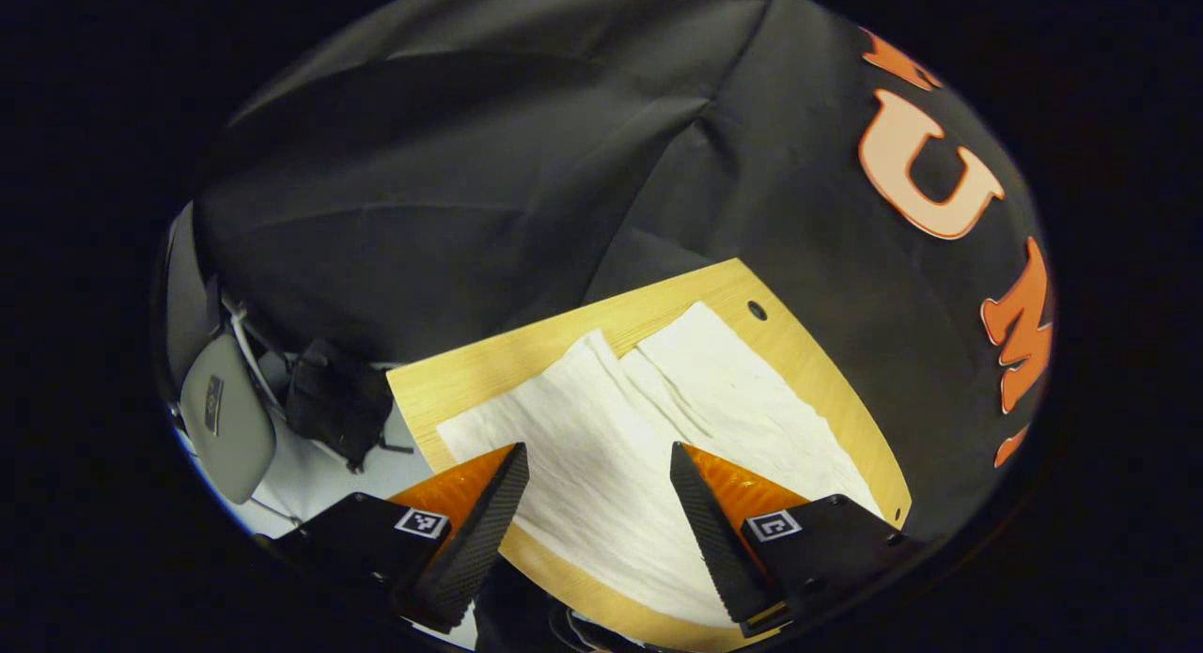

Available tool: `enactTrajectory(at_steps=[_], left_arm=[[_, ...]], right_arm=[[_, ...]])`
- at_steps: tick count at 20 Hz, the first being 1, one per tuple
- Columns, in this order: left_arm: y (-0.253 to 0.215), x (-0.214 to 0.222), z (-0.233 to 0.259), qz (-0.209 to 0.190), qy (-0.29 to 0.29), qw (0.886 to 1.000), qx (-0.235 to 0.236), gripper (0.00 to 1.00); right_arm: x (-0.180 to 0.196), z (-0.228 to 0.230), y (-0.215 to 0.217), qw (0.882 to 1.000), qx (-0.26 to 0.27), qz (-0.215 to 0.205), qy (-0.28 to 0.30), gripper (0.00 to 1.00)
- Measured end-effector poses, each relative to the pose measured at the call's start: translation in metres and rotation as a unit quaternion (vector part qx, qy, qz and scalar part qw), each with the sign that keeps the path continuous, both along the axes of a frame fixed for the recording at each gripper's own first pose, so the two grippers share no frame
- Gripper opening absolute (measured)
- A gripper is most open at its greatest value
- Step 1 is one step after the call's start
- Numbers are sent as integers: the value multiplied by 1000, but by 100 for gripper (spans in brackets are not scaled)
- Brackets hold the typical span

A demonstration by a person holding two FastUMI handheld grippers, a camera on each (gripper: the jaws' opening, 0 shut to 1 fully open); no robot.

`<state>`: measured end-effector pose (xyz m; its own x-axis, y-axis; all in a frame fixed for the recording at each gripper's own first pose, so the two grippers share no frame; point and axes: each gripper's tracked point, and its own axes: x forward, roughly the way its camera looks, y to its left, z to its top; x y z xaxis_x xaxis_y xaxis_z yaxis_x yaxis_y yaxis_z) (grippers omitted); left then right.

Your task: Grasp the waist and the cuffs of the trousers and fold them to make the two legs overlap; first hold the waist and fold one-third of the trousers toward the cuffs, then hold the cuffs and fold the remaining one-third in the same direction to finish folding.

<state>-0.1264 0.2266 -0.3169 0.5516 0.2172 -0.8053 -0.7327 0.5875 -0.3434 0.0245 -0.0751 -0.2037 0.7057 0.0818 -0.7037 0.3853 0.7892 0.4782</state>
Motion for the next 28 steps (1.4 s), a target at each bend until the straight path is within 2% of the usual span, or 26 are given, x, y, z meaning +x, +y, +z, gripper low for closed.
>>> enactTrajectory(at_steps=[5, 8, 12, 17, 18, 20, 23, 25, 26, 27, 28], left_arm=[[5, -12, -48, 41, 25, 995, -89, 99], [20, -27, -72, 63, 36, 988, -137, 99], [21, -37, -93, 67, 47, 981, -175, 99], [23, -13, -93, 73, 11, 979, -191, 94], [23, -7, -94, 76, 3, 979, -189, 95], [24, 9, -95, 80, -28, 978, -190, 92], [22, 20, -99, 75, -40, 976, -200, 63], [23, 20, -107, 65, -27, 980, -189, 35], [23, 17, -109, 56, -16, 982, -178, 33], [22, 17, -108, 42, -14, 985, -168, 13], [23, 17, -110, 33, -7, 987, -155, 12]], right_arm=[[-7, -16, 6, 998, 28, -47, 23, 99], [-9, -24, 19, 997, 31, -56, 32, 99], [-13, -31, 30, 997, 29, -61, 39, 99], [-14, -37, 32, 997, 36, -59, 45, 99], [-15, -41, 30, 996, 39, -61, 48, 99], [-12, -45, 20, 996, 45, -69, 46, 98], [-13, -58, -4, 994, 50, -86, 52, 99], [-10, -67, -21, 992, 54, -102, 54, 99], [-9, -72, -26, 991, 59, -107, 56, 99], [-8, -77, -28, 990, 69, -107, 62, 98], [-4, -82, -30, 989, 78, -107, 64, 98]])
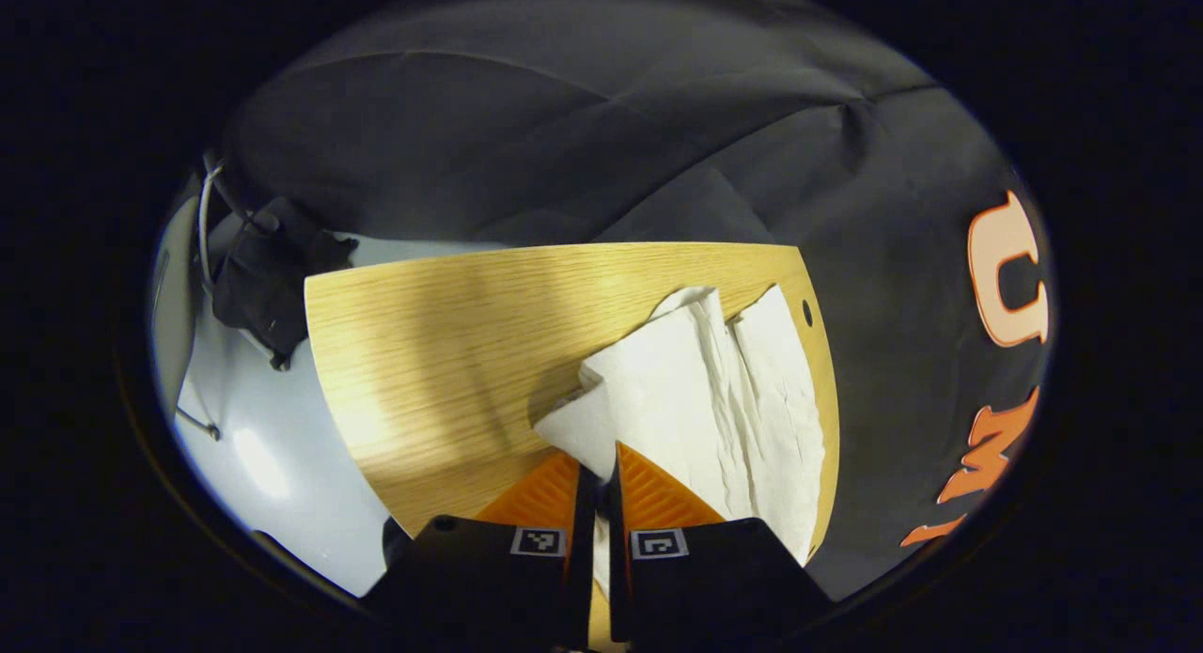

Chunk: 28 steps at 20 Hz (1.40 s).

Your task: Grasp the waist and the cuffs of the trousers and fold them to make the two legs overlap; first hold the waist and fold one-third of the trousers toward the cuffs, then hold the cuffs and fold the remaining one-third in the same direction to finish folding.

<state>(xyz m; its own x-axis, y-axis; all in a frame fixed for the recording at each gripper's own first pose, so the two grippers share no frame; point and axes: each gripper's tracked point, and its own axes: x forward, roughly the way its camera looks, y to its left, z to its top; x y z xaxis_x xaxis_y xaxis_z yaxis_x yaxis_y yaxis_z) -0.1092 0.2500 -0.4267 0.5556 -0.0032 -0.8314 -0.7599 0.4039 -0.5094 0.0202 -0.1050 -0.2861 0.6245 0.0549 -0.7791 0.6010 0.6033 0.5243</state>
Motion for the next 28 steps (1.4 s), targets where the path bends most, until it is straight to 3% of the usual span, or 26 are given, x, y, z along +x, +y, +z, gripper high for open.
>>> enactTrajectory(at_steps=[1, 2, 3, 7, 8, 9, 12, 14, 15, 16, 18, 21, 28], left_arm=[[-3, -1, -2, -13, 8, 1000, 12, 12], [-3, 1, -1, -31, 15, 999, 24, 7], [-6, 7, 6, -45, 7, 999, 30, 7], [-11, 39, 35, -81, -30, 994, 68, 6], [-12, 42, 40, -88, -29, 993, 77, 6], [-14, 43, 44, -92, -28, 992, 85, 6], [-20, 54, 55, -109, -44, 989, 90, 4], [-24, 67, 64, -121, -62, 986, 93, 4], [-26, 72, 68, -125, -69, 985, 93, 4], [-30, 75, 70, -129, -70, 984, 96, 4], [-31, 78, 75, -133, -72, 983, 100, 4], [-33, 83, 89, -139, -93, 981, 99, 4], [-30, 105, 133, -143, -147, 971, 120, 4]], right_arm=[[4, -5, -3, 1000, 4, -4, 1, 98], [8, -9, -6, 1000, 8, -6, 1, 89], [12, -14, -10, 1000, 10, -8, 2, 97], [31, -26, -19, 1000, 6, -3, -2, 92], [33, -29, -20, 1000, 7, -2, 4, 85], [35, -33, -18, 1000, 10, -2, 6, 72], [37, -41, -22, 1000, 2, -6, 17, 70], [36, -45, -27, 999, 7, -22, 24, 38], [38, -45, -28, 999, 17, -33, 19, 31], [39, -46, -27, 998, 33, -42, 13, 14], [37, -45, -28, 995, 72, -68, 0, 7], [41, -38, -29, 989, 108, -90, -46, 4], [52, 7, -31, 976, 140, -97, -135, 1]])
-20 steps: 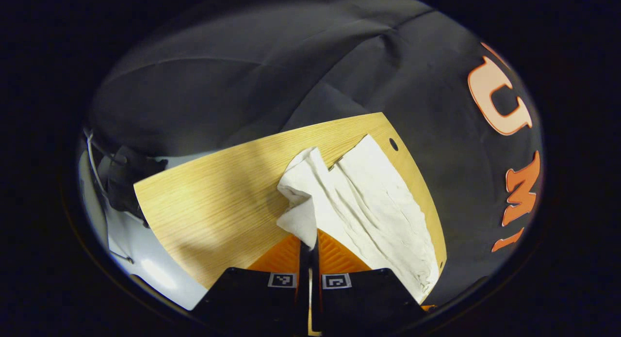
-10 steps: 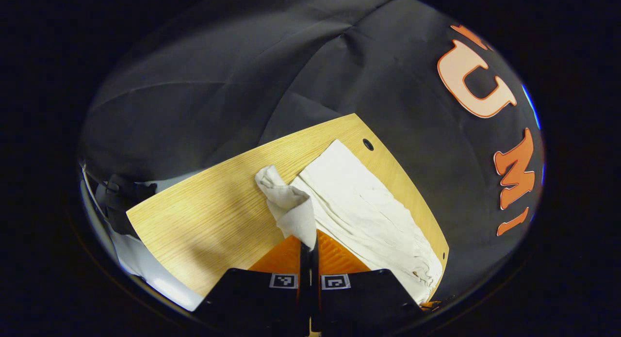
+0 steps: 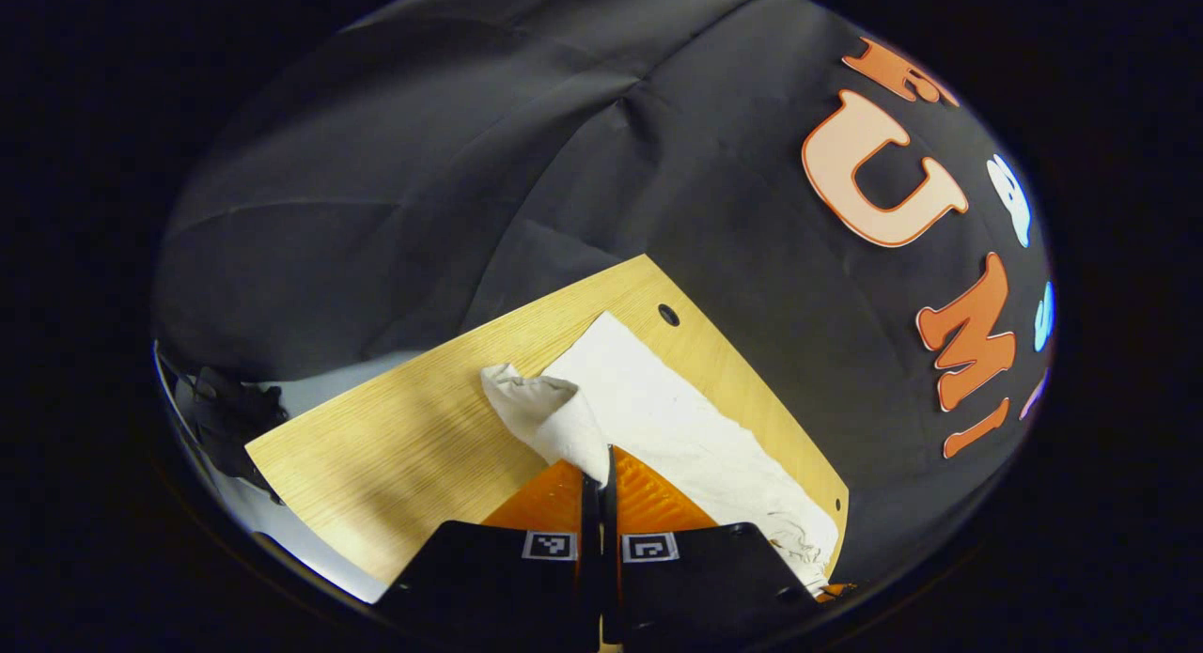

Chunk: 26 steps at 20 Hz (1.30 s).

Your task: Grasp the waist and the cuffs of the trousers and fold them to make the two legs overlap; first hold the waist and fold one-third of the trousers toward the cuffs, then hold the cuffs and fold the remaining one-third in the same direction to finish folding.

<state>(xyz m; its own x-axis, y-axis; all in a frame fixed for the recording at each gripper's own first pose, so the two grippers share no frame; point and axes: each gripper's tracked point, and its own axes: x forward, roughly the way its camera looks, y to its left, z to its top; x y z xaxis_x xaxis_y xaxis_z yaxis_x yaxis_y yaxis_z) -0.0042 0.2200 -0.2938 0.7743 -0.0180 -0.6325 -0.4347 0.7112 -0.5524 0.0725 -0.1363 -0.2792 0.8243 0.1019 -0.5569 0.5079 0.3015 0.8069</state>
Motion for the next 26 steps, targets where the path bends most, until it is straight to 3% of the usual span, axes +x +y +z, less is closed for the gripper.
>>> enactTrajectory(at_steps=[5, 12, 17, 26], left_arm=[[-16, 35, 23, -42, -18, 999, 18, 4], [-7, 81, 31, -87, -15, 995, 50, 4], [-5, 118, 28, -157, 4, 983, 99, 2], [29, 177, -26, -101, 76, 988, 90, 4]], right_arm=[[31, 42, 8, 999, 8, 14, -46, 1], [68, 77, 13, 998, -3, 21, -60, 1], [112, 97, 16, 998, -15, 28, -62, 1], [206, 87, 35, 998, -29, 48, -21, 1]])
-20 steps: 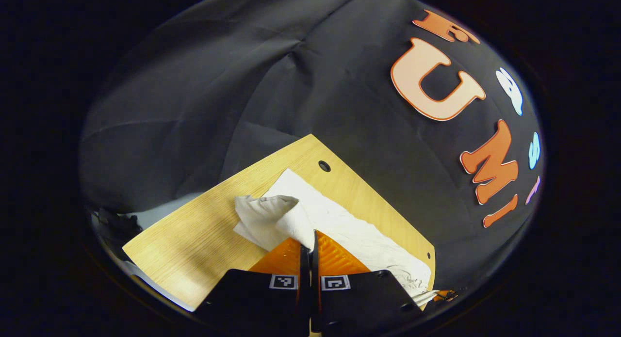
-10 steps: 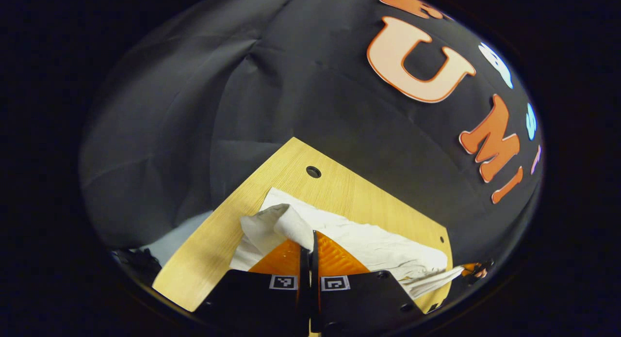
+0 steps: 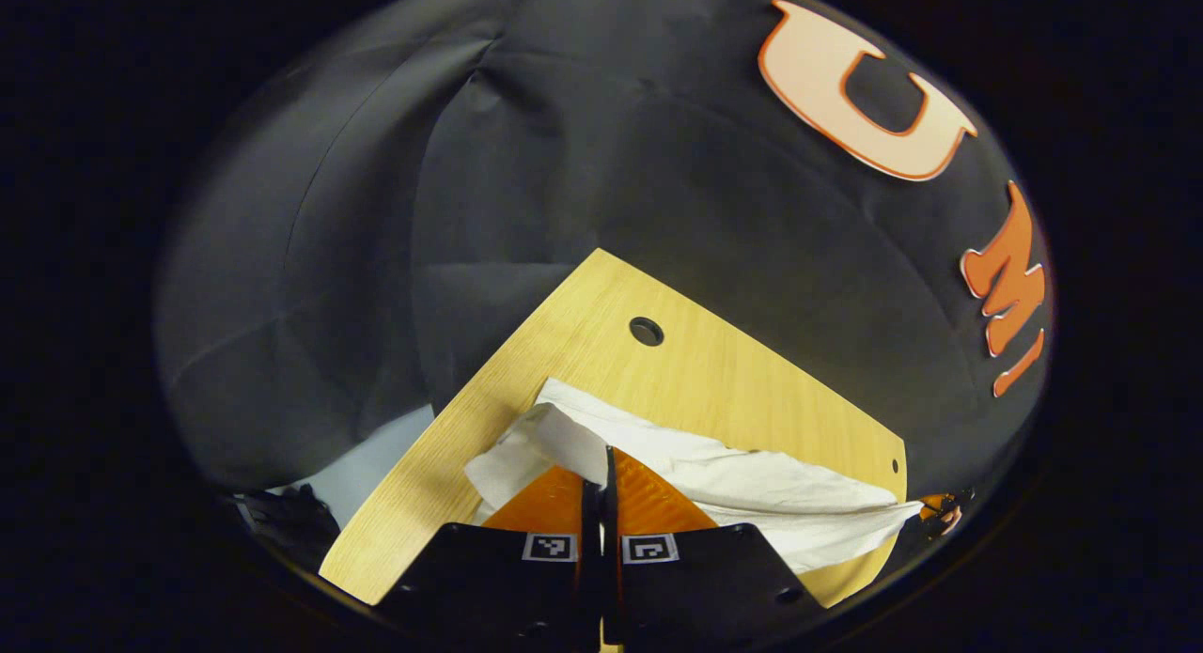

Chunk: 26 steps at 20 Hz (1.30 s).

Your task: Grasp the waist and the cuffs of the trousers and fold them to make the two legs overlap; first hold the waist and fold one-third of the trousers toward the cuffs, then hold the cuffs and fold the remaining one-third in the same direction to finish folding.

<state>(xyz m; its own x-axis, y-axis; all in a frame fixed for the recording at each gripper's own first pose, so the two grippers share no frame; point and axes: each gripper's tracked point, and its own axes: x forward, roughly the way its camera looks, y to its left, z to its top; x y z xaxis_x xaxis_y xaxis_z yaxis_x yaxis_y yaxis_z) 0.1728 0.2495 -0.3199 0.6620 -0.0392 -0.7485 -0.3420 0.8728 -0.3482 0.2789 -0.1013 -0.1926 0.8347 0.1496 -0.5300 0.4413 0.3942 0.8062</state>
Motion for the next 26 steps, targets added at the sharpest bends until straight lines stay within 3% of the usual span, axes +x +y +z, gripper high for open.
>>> enactTrajectory(at_steps=[4, 6, 8, 9, 13, 14, 15, 16, 17, 18, 19, 20, 21, 23, 26], left_arm=[[-2, 7, -15, 3, 27, 999, 19, 7], [-1, 10, -16, 9, 34, 999, 21, 10], [0, 9, -20, 22, 44, 998, 24, 24], [0, 6, -20, 28, 56, 998, 25, 36], [-3, 5, -3, 17, 47, 998, 38, 86], [-10, 4, 1, 11, 49, 998, 44, 89], [-14, 1, 3, 3, 57, 997, 51, 98], [-18, -4, 6, -3, 61, 996, 59, 100], [-23, -6, 8, -10, 73, 995, 62, 99], [-31, -8, 14, -18, 75, 995, 60, 99], [-36, -10, 17, -26, 80, 995, 61, 99], [-41, -16, 18, -35, 90, 993, 66, 99], [-44, -21, 21, -42, 101, 991, 78, 99], [-43, -22, 25, -65, 109, 985, 113, 96], [-50, -28, 34, -98, 112, 975, 162, 99]], right_arm=[[25, -13, 10, 999, -13, 10, 35, 1], [24, -13, 12, 998, 16, -9, 57, 2], [27, -10, 14, 997, 57, -14, 46, 2], [24, -6, 12, 998, 55, -13, 34, 2], [17, 9, 10, 1000, 18, 4, -4, 14], [8, 14, 4, 1000, 2, 9, -6, 27], [1, 14, -1, 1000, -15, 13, -5, 26], [-9, 11, -5, 999, -33, 21, 2, 54], [-19, 6, -9, 998, -52, 28, 11, 51], [-28, -3, -13, 996, -73, 37, 25, 72], [-39, -8, -15, 994, -93, 45, 36, 75], [-50, -15, -18, 991, -109, 55, 48, 70], [-60, -23, -18, 988, -121, 67, 62, 82], [-78, -41, -18, 981, -148, 89, 90, 87], [-100, -61, -24, 968, -186, 110, 131, 95]])
